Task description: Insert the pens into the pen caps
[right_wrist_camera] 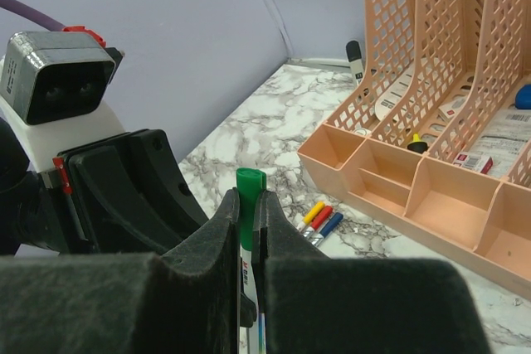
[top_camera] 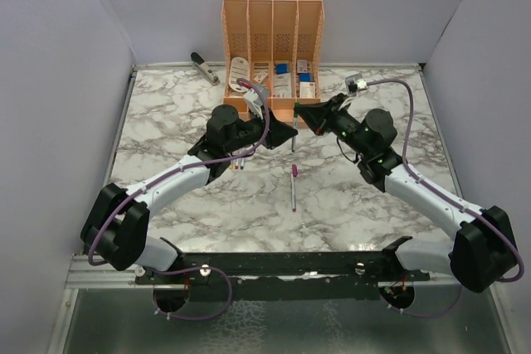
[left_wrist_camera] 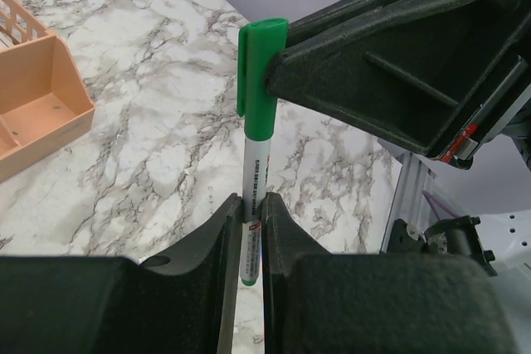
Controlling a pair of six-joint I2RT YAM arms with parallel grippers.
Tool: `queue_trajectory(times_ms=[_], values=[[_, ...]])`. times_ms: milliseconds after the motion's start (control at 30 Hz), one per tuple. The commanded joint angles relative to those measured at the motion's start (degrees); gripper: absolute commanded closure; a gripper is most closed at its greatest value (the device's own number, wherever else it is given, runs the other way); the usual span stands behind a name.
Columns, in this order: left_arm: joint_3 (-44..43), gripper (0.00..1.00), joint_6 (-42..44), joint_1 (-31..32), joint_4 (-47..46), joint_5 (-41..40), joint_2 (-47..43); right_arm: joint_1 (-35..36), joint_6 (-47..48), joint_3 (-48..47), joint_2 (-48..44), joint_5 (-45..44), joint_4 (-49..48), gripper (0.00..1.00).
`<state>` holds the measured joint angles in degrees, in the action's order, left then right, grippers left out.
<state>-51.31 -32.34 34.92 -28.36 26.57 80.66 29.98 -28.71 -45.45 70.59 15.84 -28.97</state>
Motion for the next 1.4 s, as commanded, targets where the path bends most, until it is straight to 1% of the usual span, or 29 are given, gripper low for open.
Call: queue_trajectory(times_ms=[0, 67, 100, 167, 200, 233, 300, 367, 433, 567, 700, 867, 933, 1067, 1233, 1367], values=[[-3.54, 1.0, -1.37, -2.48, -14.93, -3.97, -3.02, 2.19, -1.17, 2.37, 2.27, 4.89, 11.48, 0.98], [-2.17, 1.0, -1.52, -2.48, -13.06, -2.81, -3.26, 2.19, -1.72, 1.32, 2.52, 4.24, 9.91, 0.98], [-1.55, 1.0, -1.49, -2.47, -11.5, -2.21, -3.37, 2.19, -1.98, 0.76, 2.66, 3.6, 9.26, 0.94], [0.29, 1.0, -1.43, -2.48, -8.79, -1.35, -3.69, 2.19, -1.93, -0.71, 2.69, 2.14, 7.59, 0.76], [1.25, 1.0, -1.21, -2.46, -7.05, -1.19, -3.87, 2.19, -1.54, -1.62, 2.73, 1.36, 6.97, 0.66], [2.29, 1.0, -0.8, -2.48, -5.04, -1.27, -4.06, 2.19, -1.04, -2.66, 2.56, 0.5, 6.58, 0.59], [3.97, 1.0, 0.31, -2.48, -0.64, -1.69, -4.03, 2.19, -0.12, -4.73, 2.2, -1.33, 5.57, 0.49], [4.85, 1.0, 1.51, -2.48, 4.01, -2.73, -3.32, 2.19, 1.2, -6.6, 1.49, -2.75, 4.76, 0.43], [4.43, 1.0, 2.94, -2.48, 9.15, -4.1, -1.94, 2.19, 2.03, -7.55, 0.43, -4.12, 3.61, 0.41], [0.07, 1.0, 6.22, -2.48, 23.55, -10.73, 3.49, 2.19, 3.51, -8.0, -2.45, -6.57, 3.61, 0.41], [-6.68, 1.0, 8.42, -2.48, 34.31, -19.5, 9.14, 2.19, 5.45, -9.02, -4.31, -9.62, 8.49, 0.41], [-15.5, 1.0, 9.8, -2.46, 43.45, -29.03, 16.03, 2.19, 6.41, -8.52, -5.14, -11.41, 13.96, 0.41], [-18.37, 1.0, 9.75, -2.48, 46.03, -31.12, 20.12, 2.18, 6.42, -7.91, -5.38, -10.97, 15.24, 0.41], [-22.14, 1.0, 8.96, -2.48, 49.89, -33.45, 24.49, 2.18, 6.25, -7.05, -6.12, -11.11, 17.38, 0.41], [-23.82, 1.0, 8.34, -2.44, 53.94, -36.84, 27.66, 2.19, 6.82, -6.64, -7.1, -12.07, 19.4, 0.41], [-24.01, 1.0, 8.34, -2.48, 54.67, -38.69, 28.69, 2.19, 6.97, -6.26, -7.56, -12.14, 20.0, 0.41]])
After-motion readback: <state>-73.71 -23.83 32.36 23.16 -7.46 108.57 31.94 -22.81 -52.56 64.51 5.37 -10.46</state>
